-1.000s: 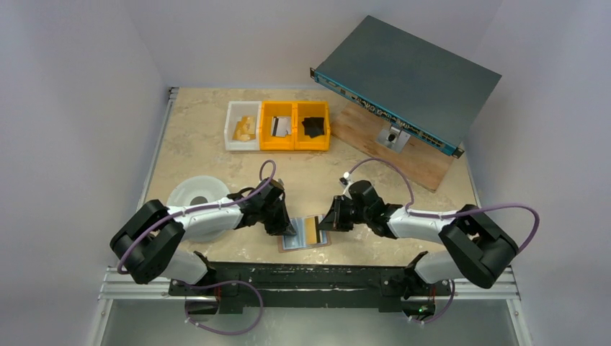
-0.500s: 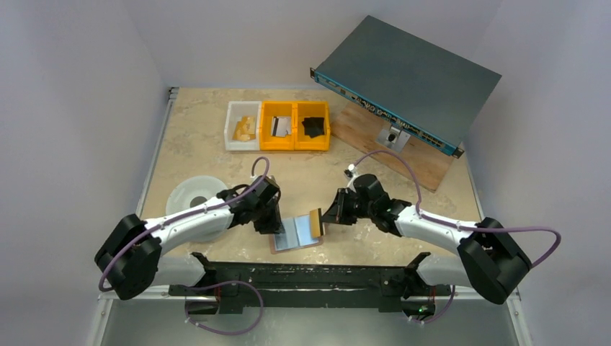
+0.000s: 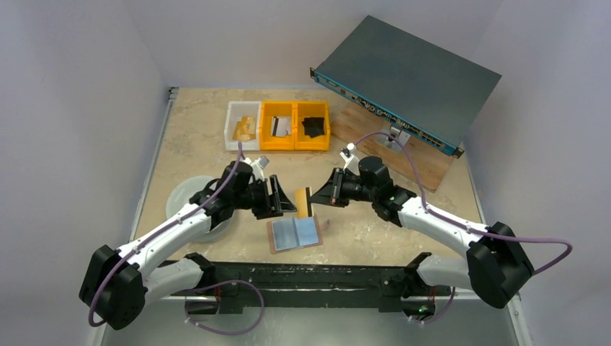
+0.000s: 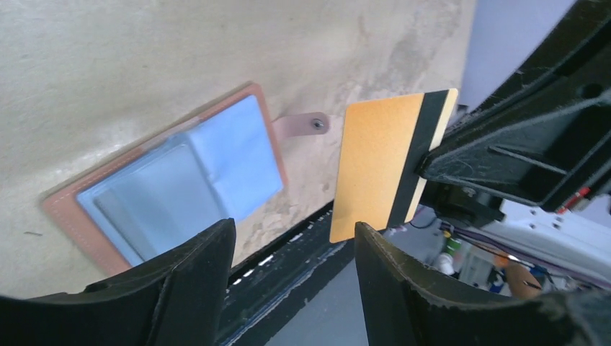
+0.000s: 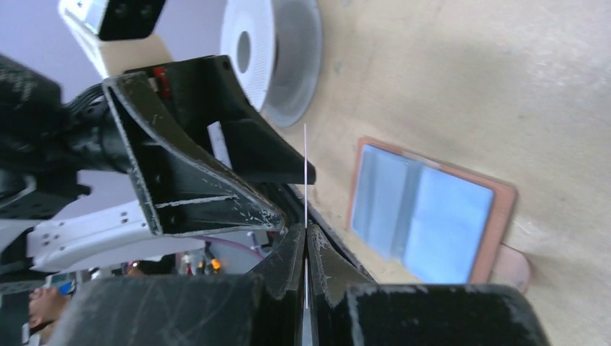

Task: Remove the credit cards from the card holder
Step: Remove the credit card from the card holder.

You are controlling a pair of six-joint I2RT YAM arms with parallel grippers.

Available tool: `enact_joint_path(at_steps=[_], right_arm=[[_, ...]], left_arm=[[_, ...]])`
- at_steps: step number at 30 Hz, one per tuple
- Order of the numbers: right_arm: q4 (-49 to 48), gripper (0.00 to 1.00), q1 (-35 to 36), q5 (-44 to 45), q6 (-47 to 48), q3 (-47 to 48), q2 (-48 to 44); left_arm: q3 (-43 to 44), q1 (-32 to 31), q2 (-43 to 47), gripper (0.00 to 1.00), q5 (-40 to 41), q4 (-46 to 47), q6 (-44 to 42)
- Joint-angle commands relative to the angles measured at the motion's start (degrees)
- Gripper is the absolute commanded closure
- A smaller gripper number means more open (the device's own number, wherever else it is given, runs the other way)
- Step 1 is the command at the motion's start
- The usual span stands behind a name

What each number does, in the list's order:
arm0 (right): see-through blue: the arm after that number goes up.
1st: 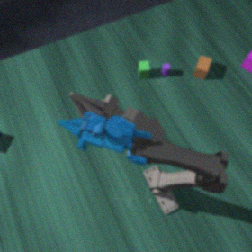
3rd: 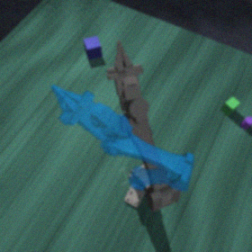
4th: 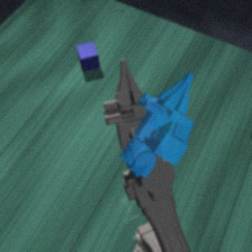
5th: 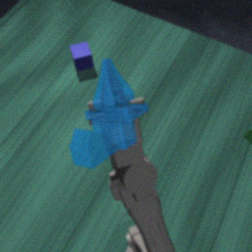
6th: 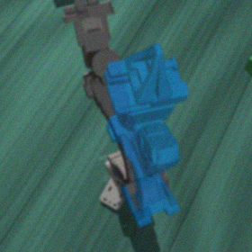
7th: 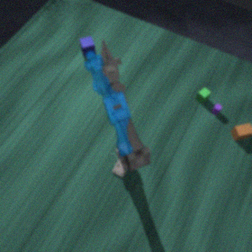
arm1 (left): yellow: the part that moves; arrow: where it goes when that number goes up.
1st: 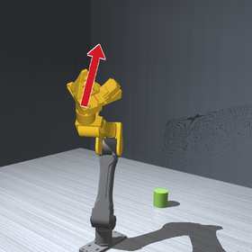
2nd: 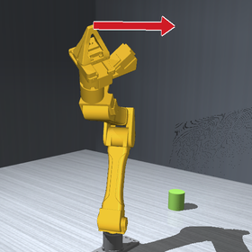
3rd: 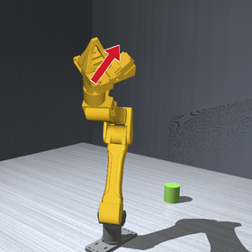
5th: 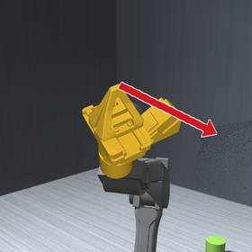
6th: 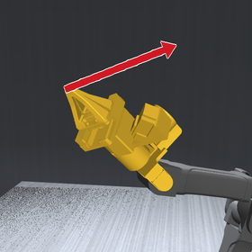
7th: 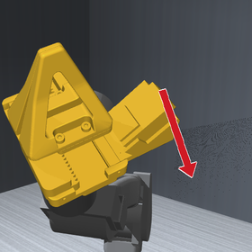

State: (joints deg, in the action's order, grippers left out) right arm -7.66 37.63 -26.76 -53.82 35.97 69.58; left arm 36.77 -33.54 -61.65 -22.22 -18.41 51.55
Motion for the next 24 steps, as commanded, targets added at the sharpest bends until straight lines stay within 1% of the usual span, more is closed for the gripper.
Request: enact_joint_path(at_steps=[1,4,5,8,10,11,13,16,17,18,22,24], right_arm=[[-8.2,1.0,-1.0,-7.6,-5.3,2.2,-0.7],[-11.2,1.0,-1.0,-9.8,-7.4,2.1,-0.1],[-11.9,1.0,-1.1,-10.5,-7.7,2.0,0.3],[-13.8,1.0,-1.1,-11.5,-8.9,1.6,0.9],[-14.7,1.0,-1.0,-11.6,-9.3,1.3,1.1],[-14.6,1.0,-1.0,-11.6,-9.3,1.3,1.1],[-14.1,1.0,-1.1,-11.1,-9.0,1.2,1.0],[-11.7,1.0,-1.0,-9.6,-7.5,1.3,0.3],[-10.6,1.0,-1.0,-8.9,-6.9,1.3,-0.1],[-9.0,0.95,-1.0,-7.7,-6.2,1.4,-0.5],[0.8,0.48,-1.0,-0.2,-1.4,3.1,-3.4],[6.7,0.27,-1.0,5.5,1.1,4.5,-6.0]], left_arm=[[-2.8,3.1,3.1,0.39,-11.9,12.5,2.0],[-4.2,3.9,3.3,0.38,-14.9,17.2,4.1],[-4.8,4.0,3.2,0.38,-15.8,20.7,5.1],[-6.4,4.2,2.2,0.39,-18.0,26.7,8.1],[-7.3,4.3,1.0,0.43,-18.8,30.2,9.7],[-7.6,4.3,0.5,0.47,-19.2,31.3,10.4],[-8.2,4.2,-0.3,0.6,-19.7,33.7,11.7],[-8.4,4.3,-0.8,0.89,-19.9,34.6,12.5],[-8.3,4.2,-0.8,0.96,-19.8,34.5,12.5],[-8.2,4.2,-0.8,1.0,-19.5,34.2,12.3],[-6.5,4.2,0.7,1.0,-15.3,26.9,9.0],[-4.5,4.2,1.5,1.0,-12.0,21.3,6.5]])
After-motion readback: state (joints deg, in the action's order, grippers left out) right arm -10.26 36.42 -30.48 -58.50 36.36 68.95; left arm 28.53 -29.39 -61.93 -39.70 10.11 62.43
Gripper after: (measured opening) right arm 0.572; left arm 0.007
